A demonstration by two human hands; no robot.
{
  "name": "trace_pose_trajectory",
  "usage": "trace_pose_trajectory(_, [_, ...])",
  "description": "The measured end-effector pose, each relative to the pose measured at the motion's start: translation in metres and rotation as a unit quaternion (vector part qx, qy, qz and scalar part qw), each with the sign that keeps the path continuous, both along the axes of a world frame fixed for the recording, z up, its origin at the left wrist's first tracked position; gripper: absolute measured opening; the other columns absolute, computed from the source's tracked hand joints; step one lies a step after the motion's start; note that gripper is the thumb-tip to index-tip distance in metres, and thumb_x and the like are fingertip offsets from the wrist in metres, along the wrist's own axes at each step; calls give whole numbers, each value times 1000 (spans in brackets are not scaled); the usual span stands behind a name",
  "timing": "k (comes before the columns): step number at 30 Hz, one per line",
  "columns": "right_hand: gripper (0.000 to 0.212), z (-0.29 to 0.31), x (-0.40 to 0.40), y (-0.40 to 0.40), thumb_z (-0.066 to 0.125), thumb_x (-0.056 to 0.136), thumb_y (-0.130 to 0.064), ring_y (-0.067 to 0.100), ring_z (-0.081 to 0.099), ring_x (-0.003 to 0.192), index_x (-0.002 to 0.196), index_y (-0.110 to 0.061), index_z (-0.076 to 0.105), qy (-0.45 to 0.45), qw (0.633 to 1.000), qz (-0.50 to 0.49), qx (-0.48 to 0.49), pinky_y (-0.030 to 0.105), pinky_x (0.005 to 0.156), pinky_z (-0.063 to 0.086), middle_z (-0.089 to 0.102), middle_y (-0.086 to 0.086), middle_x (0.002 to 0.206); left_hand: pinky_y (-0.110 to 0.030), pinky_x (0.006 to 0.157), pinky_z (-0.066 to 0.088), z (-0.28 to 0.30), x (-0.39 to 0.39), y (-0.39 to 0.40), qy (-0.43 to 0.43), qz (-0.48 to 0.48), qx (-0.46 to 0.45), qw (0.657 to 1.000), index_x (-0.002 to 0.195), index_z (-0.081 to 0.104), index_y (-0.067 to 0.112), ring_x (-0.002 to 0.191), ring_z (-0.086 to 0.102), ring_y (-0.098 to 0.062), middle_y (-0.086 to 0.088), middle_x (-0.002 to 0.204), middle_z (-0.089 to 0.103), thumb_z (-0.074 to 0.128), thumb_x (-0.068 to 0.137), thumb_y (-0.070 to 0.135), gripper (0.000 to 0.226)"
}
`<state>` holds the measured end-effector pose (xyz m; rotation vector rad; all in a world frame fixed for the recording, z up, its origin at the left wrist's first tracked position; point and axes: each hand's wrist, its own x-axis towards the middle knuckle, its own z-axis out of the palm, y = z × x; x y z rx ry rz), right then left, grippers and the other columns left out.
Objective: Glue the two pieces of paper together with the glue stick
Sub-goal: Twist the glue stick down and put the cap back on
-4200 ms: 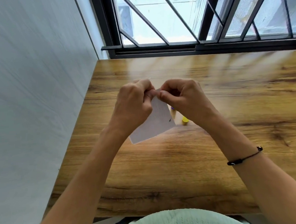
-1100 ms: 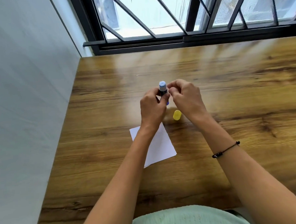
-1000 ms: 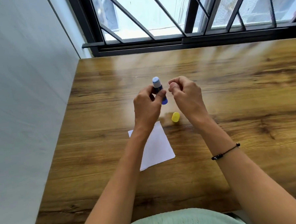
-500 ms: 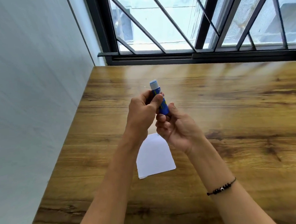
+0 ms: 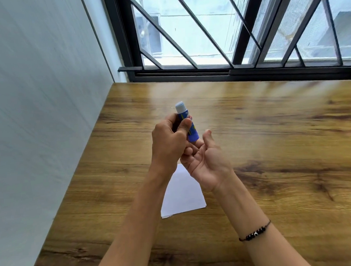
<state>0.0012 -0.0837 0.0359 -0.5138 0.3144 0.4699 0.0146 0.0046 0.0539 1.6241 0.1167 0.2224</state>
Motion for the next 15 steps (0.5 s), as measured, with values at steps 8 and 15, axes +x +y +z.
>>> trace_pose_trajectory(8, [17,2,1,0,47,93,-14,11,57,44,89,0,56,-7,999,-42,-15,16,46,49,64,9,56,-12,51,48,0,0,2,-6,4,-5,1000,75,63,29,50,57,1,13,61,65,57,86,15,18])
trace_pose_trajectory(15, [19,-2,0,0,48,92,-17,13,63,54,95,-2,60,-39,999,-23,-28,20,53,54,67,9,65,-19,63,50,-1,1,4,-2,7,37,999,93,65,12,69,61,-9,7,74,63,57,85,15,11])
